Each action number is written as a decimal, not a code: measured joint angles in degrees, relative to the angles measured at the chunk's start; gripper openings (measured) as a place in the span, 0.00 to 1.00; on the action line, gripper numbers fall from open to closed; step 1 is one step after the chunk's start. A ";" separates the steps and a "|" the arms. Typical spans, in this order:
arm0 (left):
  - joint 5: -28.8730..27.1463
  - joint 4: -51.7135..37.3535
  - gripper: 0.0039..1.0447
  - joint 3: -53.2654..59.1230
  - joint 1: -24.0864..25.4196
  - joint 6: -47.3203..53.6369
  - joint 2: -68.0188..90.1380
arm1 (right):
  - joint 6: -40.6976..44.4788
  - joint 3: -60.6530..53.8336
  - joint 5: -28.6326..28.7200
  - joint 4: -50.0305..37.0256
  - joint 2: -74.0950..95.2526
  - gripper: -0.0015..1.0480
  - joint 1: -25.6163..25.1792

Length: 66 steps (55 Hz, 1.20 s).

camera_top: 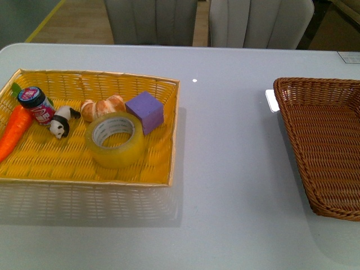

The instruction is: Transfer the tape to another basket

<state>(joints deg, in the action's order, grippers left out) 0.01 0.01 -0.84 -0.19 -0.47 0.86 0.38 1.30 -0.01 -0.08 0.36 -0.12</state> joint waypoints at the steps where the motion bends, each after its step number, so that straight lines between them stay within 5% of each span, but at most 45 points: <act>1: 0.00 0.00 0.92 0.00 0.00 0.00 0.00 | 0.00 0.00 0.00 0.00 0.00 0.91 0.00; 9: 0.00 0.00 0.92 0.00 0.00 0.00 0.00 | -0.83 0.81 1.62 2.49 1.36 0.91 -0.59; 12: -0.02 0.00 0.92 0.00 0.00 0.02 0.00 | -3.89 6.60 11.26 15.74 10.43 0.91 -3.89; 16: 0.02 0.00 0.92 0.00 0.00 0.02 0.00 | -4.26 10.58 15.63 20.02 21.90 0.91 -7.06; 39: 0.00 0.00 0.92 0.00 0.00 0.02 0.00 | 7.48 34.05 11.76 -18.45 83.56 0.91 -19.15; 52: 0.00 0.00 0.92 0.00 0.00 0.02 0.00 | 13.35 54.38 6.62 -17.20 114.03 0.91 -21.79; 66: 0.00 0.00 0.92 0.00 0.00 0.02 0.00 | 15.08 64.15 5.16 -12.85 126.05 0.91 -22.56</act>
<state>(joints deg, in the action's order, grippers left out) 0.01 0.01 -0.84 -0.19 -0.45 0.86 15.46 65.45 5.15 -12.93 126.41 -22.68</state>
